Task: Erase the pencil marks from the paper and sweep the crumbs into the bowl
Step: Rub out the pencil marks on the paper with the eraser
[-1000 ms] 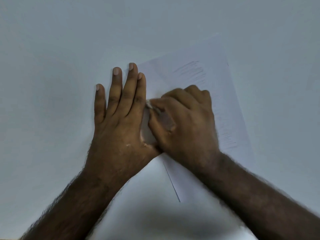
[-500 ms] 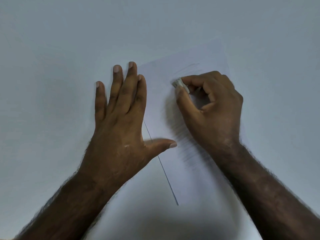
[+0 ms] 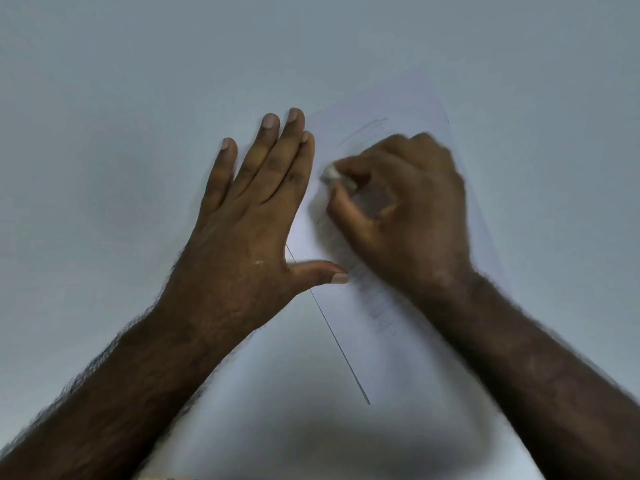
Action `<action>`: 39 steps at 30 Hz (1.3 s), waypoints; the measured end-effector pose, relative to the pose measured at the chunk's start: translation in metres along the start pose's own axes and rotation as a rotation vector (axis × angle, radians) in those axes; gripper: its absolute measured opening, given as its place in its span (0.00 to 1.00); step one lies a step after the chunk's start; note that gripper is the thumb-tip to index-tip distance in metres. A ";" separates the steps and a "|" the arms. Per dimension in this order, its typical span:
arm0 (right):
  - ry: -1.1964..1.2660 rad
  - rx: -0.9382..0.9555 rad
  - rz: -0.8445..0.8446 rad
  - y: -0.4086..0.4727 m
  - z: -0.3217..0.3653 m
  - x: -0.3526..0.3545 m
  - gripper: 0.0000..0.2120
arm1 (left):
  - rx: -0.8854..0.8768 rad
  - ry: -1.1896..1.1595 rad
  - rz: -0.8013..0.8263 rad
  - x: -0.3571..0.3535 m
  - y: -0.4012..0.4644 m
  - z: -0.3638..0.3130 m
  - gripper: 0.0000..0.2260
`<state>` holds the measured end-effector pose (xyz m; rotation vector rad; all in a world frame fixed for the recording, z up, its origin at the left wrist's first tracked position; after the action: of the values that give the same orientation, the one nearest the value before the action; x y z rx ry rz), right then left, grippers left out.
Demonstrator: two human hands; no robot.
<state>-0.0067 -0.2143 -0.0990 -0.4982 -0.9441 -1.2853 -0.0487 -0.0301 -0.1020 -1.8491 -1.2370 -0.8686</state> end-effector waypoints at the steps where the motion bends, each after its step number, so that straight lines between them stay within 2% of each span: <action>1: -0.023 -0.040 -0.046 0.006 -0.006 0.002 0.03 | -0.002 0.019 0.006 0.000 0.001 0.001 0.56; 4: -0.023 -0.105 -0.066 0.001 0.002 0.000 0.03 | 0.024 -0.001 -0.006 -0.001 0.001 0.000 0.56; 7: -0.001 0.001 0.071 -0.023 0.028 -0.007 0.03 | 0.019 -0.042 -0.072 -0.001 -0.001 -0.002 0.45; 8: -0.001 0.019 0.086 -0.024 0.028 -0.007 0.04 | 0.018 -0.044 -0.074 -0.001 -0.001 -0.002 0.45; 11: -0.067 -0.049 -0.046 -0.001 0.005 -0.003 0.02 | 0.020 -0.029 -0.018 -0.001 0.000 0.001 0.56; 14: -0.082 -0.122 -0.154 0.010 -0.001 -0.001 0.02 | 0.020 -0.014 -0.007 -0.002 0.002 0.002 0.58; 15: -0.068 -0.117 -0.122 0.005 0.006 -0.003 0.02 | 0.026 -0.027 -0.020 -0.002 0.001 0.001 0.57; 18: -0.016 -0.008 0.055 -0.022 0.034 -0.012 0.03 | 0.018 -0.053 -0.128 -0.003 -0.002 -0.001 0.42; 19: -0.011 0.015 0.074 -0.024 0.035 -0.012 0.04 | 0.013 -0.057 -0.140 -0.003 -0.003 -0.001 0.40; 20: -0.017 0.017 0.061 -0.021 0.030 -0.012 0.04 | 0.014 -0.062 -0.122 -0.003 -0.002 -0.001 0.42; 23: -0.079 -0.065 -0.087 0.004 0.007 -0.008 0.03 | 0.014 -0.038 -0.022 -0.002 0.000 0.002 0.57; 24: -0.086 -0.101 -0.126 0.009 0.003 -0.008 0.03 | 0.015 -0.027 -0.011 -0.002 0.000 0.003 0.58; 26: -0.068 -0.135 -0.129 0.004 0.011 -0.010 0.03 | 0.024 -0.043 -0.019 -0.002 -0.001 0.001 0.56; 29: -0.018 -0.048 0.039 -0.022 0.036 -0.017 0.04 | 0.012 -0.057 -0.124 -0.003 -0.003 -0.002 0.41; 30: -0.012 -0.027 0.060 -0.024 0.038 -0.016 0.05 | 0.012 -0.054 -0.137 -0.003 -0.004 -0.001 0.39; 33: -0.066 -0.068 -0.060 -0.003 0.018 -0.012 0.03 | 0.020 -0.065 -0.040 -0.002 -0.002 0.001 0.52; 35: -0.091 -0.138 -0.160 0.012 0.004 -0.009 0.04 | 0.009 -0.024 -0.017 -0.002 -0.001 0.002 0.57; 37: -0.075 -0.172 -0.157 0.009 0.010 -0.011 0.05 | 0.014 -0.026 -0.026 -0.002 -0.001 0.002 0.57; 39: -0.044 -0.133 -0.045 -0.008 0.027 -0.015 0.05 | 0.009 -0.043 -0.071 -0.002 -0.002 0.001 0.52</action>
<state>-0.0228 -0.1871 -0.0978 -0.6137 -0.9148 -1.3888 -0.0516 -0.0299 -0.1040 -1.8350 -1.3383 -0.8647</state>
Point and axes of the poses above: each hand's wrist, its own y-axis towards the middle knuckle, its own x-axis out of the back of the hand, z = x × y, the point moved 1 cm from there along y, towards the middle knuckle, and after that the axes turned 1 degree about -z, right-handed, at the moved point
